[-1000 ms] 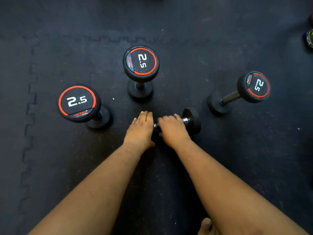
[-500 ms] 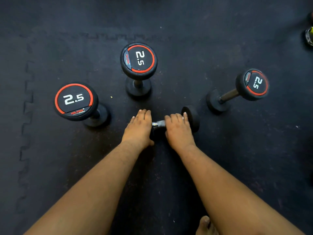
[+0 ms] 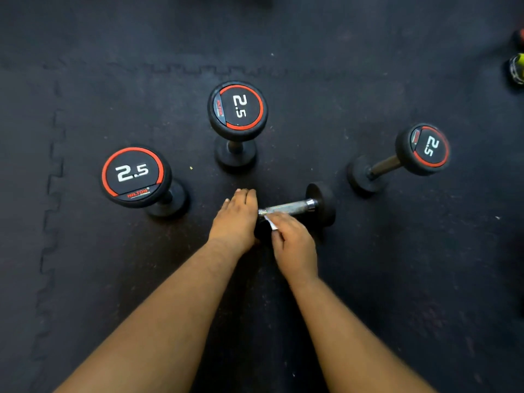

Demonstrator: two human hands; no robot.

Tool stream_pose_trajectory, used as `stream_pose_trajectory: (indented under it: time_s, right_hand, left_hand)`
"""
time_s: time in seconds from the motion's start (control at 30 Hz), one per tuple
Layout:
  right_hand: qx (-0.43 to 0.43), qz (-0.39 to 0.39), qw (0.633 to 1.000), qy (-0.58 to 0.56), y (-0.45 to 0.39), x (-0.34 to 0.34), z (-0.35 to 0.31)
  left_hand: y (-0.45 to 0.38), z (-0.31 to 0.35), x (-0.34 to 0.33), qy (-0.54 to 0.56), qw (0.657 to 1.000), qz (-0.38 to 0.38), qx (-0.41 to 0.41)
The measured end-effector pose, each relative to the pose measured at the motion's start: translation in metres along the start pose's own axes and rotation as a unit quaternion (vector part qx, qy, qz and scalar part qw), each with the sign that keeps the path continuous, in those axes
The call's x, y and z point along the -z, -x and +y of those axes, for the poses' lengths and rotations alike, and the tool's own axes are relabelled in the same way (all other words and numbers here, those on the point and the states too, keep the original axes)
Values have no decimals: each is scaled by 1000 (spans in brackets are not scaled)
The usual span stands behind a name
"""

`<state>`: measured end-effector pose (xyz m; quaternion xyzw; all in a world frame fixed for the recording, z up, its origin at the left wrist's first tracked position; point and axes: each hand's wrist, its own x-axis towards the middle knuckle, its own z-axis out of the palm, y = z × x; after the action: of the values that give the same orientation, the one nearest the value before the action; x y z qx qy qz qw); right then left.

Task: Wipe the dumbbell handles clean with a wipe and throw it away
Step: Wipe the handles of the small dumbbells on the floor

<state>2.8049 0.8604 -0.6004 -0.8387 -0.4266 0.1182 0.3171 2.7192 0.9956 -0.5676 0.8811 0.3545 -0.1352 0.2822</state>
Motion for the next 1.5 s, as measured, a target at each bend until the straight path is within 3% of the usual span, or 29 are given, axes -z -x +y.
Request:
stream_pose_trajectory:
  time_s: [0.03,0.07,0.1,0.13,0.17,0.2,0.37,0.53,0.63,0.73,0.87,0.97,1.03,1.17,1.3,1.5]
  right_hand:
    - [-127,64,987,-75,11,-3,-8]
    - [-266,131,941,-165,18,-5,-16]
    - [-400,194,854,-272,18,-8,-22]
    - [-503,232,744,-374,13,-10,-28]
    - [-562,243,649,-451,5,-12,-32]
    - [-592,230,593,-496,-4,-15,-34]
    - [-613,115,516,-587,-41,-17,-43]
    - [-571,189,491,-630,-53,10,-8]
    - [-586,153,498,-620,-53,-5,-22]
    - [-590,127,481,-636,-52,-15,-31]
    - [-540,226,472,-659,-60,-2,2]
    - [-543,163,503,-653,-60,-11,-6]
    - [-548,142,504,-653,-60,-14,-9]
    - [-519,201,472,-684,-62,-5,6]
    - [-542,150,513,-648,-58,-15,-6]
    - [-558,190,505,-631,-50,-14,-4]
  left_hand:
    - [0,0,0,-7,1000,-7,0]
    - [0,0,1,-11,1000,-12,0]
    - [0,0,0,-14,1000,-13,-1]
    - [1,0,-2,-15,1000,-12,-3]
    - [1,0,-4,-16,1000,-11,-4]
    - [1,-1,-8,-19,1000,-8,-5]
    - [11,0,-25,-49,998,33,-15]
    - [19,2,-30,-74,997,26,-16]
    - [16,1,-31,-65,997,37,-14]
    - [13,0,-26,-58,998,29,-10]
    - [10,0,-24,-57,998,12,-8]
    - [6,-2,-21,-49,999,13,-5]
    - [4,-1,-16,-52,999,8,-3]
    - [4,1,-14,-48,999,2,1]
    - [3,0,-13,-38,999,2,2]
    - [4,0,-16,-40,999,8,-2]
